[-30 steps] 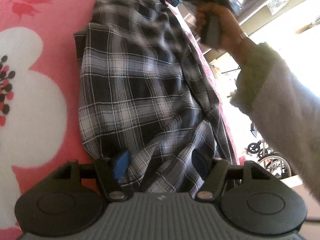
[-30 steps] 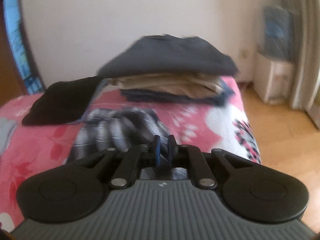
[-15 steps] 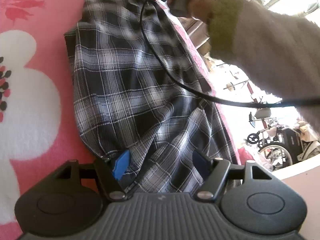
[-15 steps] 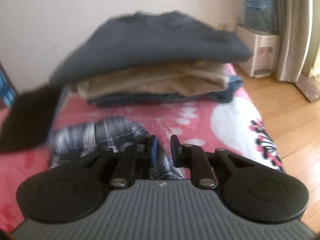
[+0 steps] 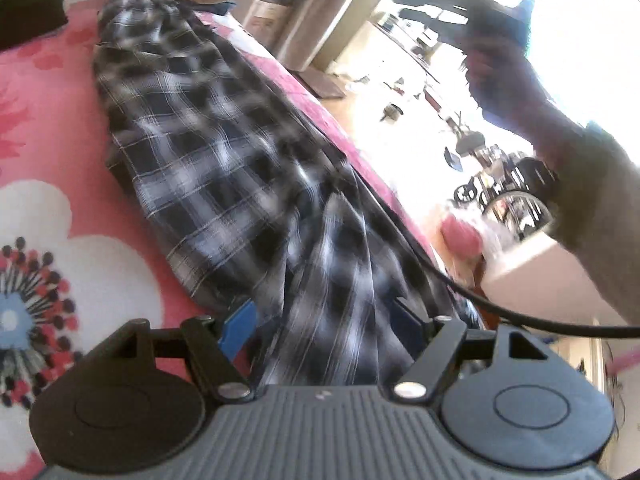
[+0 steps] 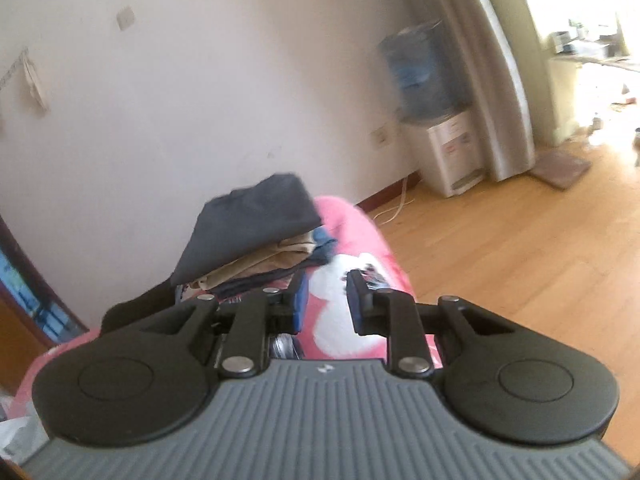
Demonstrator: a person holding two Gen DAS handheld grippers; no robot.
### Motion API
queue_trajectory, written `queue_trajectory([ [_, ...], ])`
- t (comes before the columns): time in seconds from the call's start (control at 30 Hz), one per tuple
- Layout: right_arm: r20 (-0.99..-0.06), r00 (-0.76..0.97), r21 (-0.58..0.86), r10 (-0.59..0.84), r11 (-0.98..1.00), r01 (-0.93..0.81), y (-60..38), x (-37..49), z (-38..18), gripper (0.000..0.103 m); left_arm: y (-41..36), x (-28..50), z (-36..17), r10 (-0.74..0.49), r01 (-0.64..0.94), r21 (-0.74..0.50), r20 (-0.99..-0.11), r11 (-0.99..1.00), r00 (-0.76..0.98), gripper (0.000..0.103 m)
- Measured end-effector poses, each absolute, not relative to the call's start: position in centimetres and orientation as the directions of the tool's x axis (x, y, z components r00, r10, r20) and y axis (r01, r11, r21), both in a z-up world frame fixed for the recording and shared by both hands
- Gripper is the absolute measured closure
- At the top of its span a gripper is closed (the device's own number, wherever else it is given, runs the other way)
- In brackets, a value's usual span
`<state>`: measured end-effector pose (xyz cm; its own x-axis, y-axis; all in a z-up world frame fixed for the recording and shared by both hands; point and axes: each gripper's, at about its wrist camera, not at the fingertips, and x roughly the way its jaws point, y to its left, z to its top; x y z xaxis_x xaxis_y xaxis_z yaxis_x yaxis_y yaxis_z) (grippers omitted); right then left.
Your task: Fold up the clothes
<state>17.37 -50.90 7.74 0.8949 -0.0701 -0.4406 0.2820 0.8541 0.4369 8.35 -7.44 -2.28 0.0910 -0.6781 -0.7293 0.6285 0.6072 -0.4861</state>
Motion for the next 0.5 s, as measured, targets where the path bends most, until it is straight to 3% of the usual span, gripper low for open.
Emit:
queue_trajectory([
  [0.2, -0.436, 0.879, 0.408, -0.195, 0.827, 0.386, -48.7, 0.0, 12.9, 0.077, -4.7, 7.5, -1.5, -0.712, 0.624, -0.51, -0.694, 0.592, 0.108, 0.027],
  [0.5, -0.533, 0.743, 0.217, -0.404, 0.784, 0.582, -43.3, -21.6, 23.2, 0.073, -1.7, 9.6, -1.2, -0.691, 0.572, -0.513, -0.71, 0.64, 0.137, 0.026],
])
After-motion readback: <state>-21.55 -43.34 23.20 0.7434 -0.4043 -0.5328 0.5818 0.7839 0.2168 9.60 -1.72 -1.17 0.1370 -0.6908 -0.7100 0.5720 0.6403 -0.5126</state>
